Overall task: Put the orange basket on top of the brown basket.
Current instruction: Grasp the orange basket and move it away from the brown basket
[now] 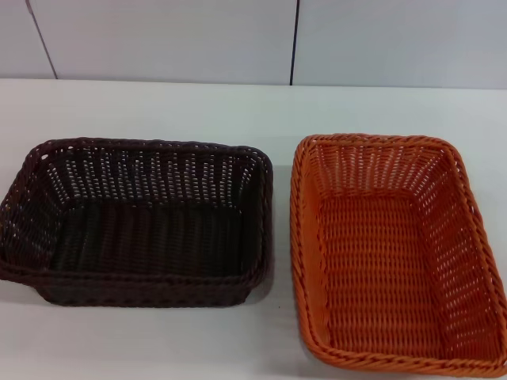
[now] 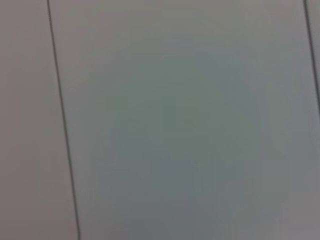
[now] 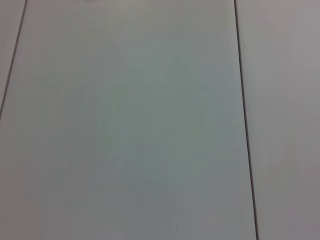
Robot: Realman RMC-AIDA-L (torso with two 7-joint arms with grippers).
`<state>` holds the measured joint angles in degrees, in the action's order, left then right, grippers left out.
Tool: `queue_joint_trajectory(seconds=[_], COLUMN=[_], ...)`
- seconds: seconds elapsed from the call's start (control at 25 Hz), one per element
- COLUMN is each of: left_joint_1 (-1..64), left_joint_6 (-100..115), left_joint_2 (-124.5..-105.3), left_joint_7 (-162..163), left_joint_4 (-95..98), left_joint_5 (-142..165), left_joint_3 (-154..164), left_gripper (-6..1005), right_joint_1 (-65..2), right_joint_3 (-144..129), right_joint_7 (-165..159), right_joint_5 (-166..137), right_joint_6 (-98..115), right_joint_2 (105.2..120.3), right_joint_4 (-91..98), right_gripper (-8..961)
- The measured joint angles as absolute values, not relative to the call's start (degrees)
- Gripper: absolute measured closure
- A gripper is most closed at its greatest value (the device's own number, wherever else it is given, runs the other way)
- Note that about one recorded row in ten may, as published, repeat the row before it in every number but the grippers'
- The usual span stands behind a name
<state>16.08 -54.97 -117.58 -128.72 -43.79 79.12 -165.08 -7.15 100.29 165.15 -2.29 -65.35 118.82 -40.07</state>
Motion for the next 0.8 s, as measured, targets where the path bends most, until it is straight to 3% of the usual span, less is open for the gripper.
queue_joint_trajectory(seconds=[0.52,0.8], left_joint_1=[16.0,17.4], left_joint_6=[-54.3,-59.1], left_joint_2=[-117.61,-117.95], left_joint_7=[-128.4,-127.9], left_joint_4=[-40.9,-37.1], left_joint_5=[76.3,72.8], left_joint_3=[-165.2,-165.1], left_gripper=[258,258], right_joint_1=[-8.3,-10.4], right_joint_3=[99.5,100.2], right_joint_7=[160.0,143.6], right_joint_5=[-7.4,-27.1], right_joint_6=[-61.2,-56.3], right_joint_2=[118.61,116.96], right_joint_4=[-41.3,-46.4], right_gripper=[439,439])
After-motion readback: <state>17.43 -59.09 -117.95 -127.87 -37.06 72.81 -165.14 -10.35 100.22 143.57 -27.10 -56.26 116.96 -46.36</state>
